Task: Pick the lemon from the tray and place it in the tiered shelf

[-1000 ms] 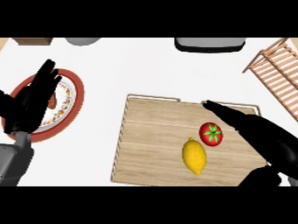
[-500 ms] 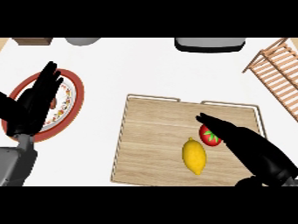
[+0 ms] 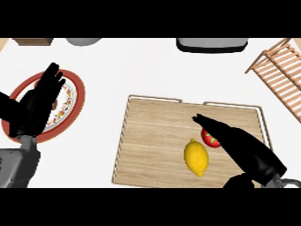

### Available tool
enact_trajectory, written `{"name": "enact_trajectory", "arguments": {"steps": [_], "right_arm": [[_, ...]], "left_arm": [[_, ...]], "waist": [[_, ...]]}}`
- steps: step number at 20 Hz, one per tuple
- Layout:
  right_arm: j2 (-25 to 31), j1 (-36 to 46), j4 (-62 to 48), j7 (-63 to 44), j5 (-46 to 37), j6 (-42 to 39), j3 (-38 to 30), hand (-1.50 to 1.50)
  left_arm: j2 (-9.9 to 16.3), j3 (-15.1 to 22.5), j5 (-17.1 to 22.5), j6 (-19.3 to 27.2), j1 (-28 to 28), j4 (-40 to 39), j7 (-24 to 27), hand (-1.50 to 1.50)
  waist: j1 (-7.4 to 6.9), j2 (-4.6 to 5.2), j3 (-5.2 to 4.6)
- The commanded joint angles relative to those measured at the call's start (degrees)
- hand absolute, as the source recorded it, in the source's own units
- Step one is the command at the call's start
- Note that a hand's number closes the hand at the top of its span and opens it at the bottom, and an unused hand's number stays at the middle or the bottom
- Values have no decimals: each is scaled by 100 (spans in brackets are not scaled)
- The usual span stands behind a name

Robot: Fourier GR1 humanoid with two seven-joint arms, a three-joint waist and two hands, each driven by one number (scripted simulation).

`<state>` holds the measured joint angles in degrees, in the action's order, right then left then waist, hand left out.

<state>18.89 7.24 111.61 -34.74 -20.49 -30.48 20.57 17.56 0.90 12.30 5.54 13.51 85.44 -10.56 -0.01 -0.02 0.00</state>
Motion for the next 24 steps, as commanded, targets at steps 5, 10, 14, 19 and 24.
{"name": "enact_trajectory", "arguments": {"steps": [5, 10, 14, 19, 24], "right_arm": [[-593, 63, -667, 362, -533, 7, 23, -150], [-849, -61, -1069, 696, -1046, 236, 258, -150], [-821, -240, -1360, 1044, -1084, 166, 239, 150], [-1026, 8, -2002, 1756, -1983, 861, 761, 150], [-1013, -214, -2041, 2278, -2208, 1366, 531, 150]], "left_arm": [[-119, -325, -112, -214, 342, -156, -235, 0], [-180, -324, -245, -289, -154, 378, -286, 0], [-69, -547, -100, -519, -5, 345, -420, 0], [-459, -238, -477, -262, 49, 152, -258, 0], [-392, -399, -426, -301, -159, 725, -546, 0]], "waist": [[5, 2, 0], [-10, -3, 0], [-6, -1, 0], [-21, 4, 2], [-22, -4, 3]]}}
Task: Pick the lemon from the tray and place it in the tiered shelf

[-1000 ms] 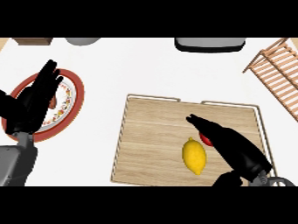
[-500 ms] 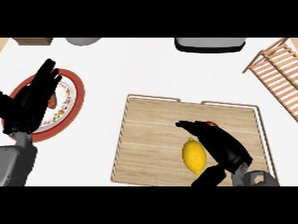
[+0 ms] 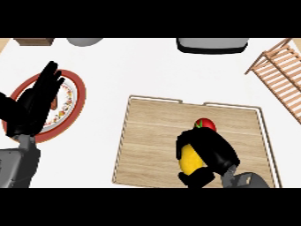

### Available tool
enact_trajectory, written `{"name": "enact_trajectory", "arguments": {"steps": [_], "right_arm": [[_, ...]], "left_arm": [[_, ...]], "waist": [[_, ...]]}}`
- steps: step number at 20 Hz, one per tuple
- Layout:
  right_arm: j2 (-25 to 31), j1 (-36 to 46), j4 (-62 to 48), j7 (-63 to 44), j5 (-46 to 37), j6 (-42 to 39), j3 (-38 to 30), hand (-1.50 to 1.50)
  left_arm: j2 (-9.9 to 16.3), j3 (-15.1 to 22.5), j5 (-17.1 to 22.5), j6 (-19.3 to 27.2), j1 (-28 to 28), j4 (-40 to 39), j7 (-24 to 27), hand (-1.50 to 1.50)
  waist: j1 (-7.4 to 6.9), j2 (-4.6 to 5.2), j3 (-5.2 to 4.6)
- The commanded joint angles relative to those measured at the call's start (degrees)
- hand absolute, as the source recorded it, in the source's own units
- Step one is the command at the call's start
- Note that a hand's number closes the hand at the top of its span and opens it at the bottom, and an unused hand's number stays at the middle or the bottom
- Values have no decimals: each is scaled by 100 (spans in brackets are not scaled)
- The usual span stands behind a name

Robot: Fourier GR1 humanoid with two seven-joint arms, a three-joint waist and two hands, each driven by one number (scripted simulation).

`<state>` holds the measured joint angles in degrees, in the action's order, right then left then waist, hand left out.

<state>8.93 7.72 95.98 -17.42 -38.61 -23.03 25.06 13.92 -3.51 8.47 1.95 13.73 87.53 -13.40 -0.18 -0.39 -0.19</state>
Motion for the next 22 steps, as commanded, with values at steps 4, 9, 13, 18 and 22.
{"name": "enact_trajectory", "arguments": {"steps": [4, 9, 13, 18, 22], "right_arm": [[-92, -686, 348, -542, -1433, 651, 1076, 150], [263, -1890, 1810, -1518, -2457, 578, 2290, 150], [211, -2135, 2428, -1797, -2686, 838, 2431, 150], [-217, -2320, 3691, -1667, -2416, 1628, 2340, 150], [-370, -2174, 4693, -2046, -2736, 1578, 2277, 150]], "left_arm": [[121, -169, 41, -37, 6, 180, -250, 0], [-44, -52, -139, -11, -136, -73, 148, 0], [15, -60, -128, -46, -195, 386, -164, 0], [-35, -139, -51, -12, 2, 25, -122, 0], [-46, -126, -73, -44, -99, 117, -14, 0]], "waist": [[48, 13, 17], [186, -11, 11], [48, 19, 19], [170, -7, 20], [110, 4, 14]]}}
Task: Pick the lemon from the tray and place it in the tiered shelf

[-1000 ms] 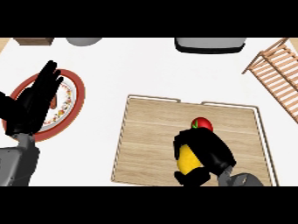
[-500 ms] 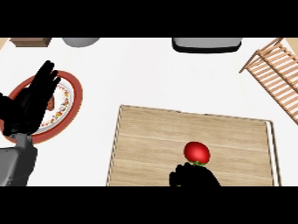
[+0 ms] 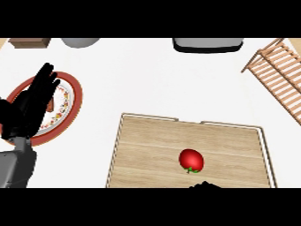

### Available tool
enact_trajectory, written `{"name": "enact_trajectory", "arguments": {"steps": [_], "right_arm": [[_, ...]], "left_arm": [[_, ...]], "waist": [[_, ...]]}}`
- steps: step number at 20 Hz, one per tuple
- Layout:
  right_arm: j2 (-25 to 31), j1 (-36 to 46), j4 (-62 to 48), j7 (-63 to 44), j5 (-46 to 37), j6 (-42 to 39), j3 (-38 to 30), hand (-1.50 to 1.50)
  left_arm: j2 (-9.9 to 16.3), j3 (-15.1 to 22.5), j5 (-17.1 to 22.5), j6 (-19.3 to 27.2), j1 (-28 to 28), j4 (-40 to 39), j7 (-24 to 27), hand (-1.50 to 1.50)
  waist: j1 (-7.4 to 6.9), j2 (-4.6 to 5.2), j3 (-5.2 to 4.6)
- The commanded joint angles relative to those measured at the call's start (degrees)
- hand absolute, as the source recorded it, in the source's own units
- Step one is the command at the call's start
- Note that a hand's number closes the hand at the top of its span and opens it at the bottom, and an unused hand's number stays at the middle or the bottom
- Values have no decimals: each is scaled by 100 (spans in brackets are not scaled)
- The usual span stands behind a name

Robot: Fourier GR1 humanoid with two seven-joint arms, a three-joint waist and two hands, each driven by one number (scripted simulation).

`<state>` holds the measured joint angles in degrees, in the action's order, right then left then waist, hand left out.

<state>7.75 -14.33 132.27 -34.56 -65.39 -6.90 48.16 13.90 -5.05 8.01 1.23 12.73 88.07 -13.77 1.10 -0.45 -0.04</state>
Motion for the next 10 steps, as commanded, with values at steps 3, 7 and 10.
{"name": "enact_trajectory", "arguments": {"steps": [3, 7, 10], "right_arm": [[-266, 68, 1997, -729, -234, -442, 20, 150], [-689, 647, 2104, -1276, -227, -984, -425, 150], [-721, 1249, 2149, -1454, -248, -1345, -1056, 150]], "left_arm": [[-16, -16, 35, -42, -70, 47, 10, 0], [-17, 62, -47, -8, -90, 212, -97, 0], [-16, -8, -14, 45, 99, 156, -145, 0]], "waist": [[0, 4, -4], [-50, 14, -4], [-33, 25, -7]]}}
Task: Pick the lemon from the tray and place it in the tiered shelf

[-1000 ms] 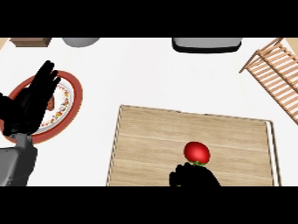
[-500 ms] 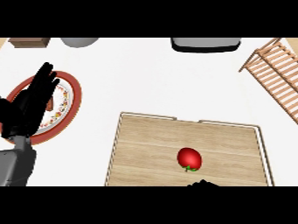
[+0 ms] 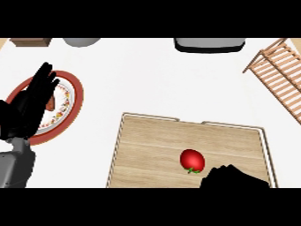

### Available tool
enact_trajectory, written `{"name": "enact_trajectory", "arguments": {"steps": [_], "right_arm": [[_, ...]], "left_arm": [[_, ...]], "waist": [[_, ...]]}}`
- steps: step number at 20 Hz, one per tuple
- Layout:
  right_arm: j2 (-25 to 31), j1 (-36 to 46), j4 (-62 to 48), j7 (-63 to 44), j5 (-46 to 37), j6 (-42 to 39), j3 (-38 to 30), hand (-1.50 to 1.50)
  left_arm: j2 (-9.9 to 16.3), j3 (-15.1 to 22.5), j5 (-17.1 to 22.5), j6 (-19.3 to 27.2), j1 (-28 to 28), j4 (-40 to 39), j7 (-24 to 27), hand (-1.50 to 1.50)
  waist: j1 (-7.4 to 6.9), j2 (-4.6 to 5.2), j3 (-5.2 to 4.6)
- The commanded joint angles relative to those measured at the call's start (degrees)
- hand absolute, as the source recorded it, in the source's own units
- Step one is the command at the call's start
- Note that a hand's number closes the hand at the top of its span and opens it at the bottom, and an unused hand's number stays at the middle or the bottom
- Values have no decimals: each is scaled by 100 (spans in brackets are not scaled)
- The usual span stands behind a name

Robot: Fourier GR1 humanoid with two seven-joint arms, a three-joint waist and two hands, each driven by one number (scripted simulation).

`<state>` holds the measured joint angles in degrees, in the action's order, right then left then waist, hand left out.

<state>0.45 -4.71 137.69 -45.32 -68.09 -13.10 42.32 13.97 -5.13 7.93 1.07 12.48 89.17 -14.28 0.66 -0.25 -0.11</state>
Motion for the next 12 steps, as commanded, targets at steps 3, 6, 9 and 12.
{"name": "enact_trajectory", "arguments": {"steps": [3, 6, 9, 12], "right_arm": [[107, 741, 1598, -434, 184, -1100, -1254, 150], [-20, 1229, 1396, -463, 649, -1345, -2154, 150], [-45, 1520, 1498, -531, 835, -1676, -2728, 150], [-45, 2039, 1236, -591, 1071, -2023, -3525, 150]], "left_arm": [[-144, 101, -118, 90, 0, -64, 102, 0], [-179, 133, -148, 41, -20, -135, 274, 0], [-105, 66, -83, -24, -98, -140, 209, 0], [1, -21, -47, -27, 106, -146, 50, 0]], "waist": [[24, 17, 3], [4, 37, 9], [54, 3, 12], [62, -2, 15]]}}
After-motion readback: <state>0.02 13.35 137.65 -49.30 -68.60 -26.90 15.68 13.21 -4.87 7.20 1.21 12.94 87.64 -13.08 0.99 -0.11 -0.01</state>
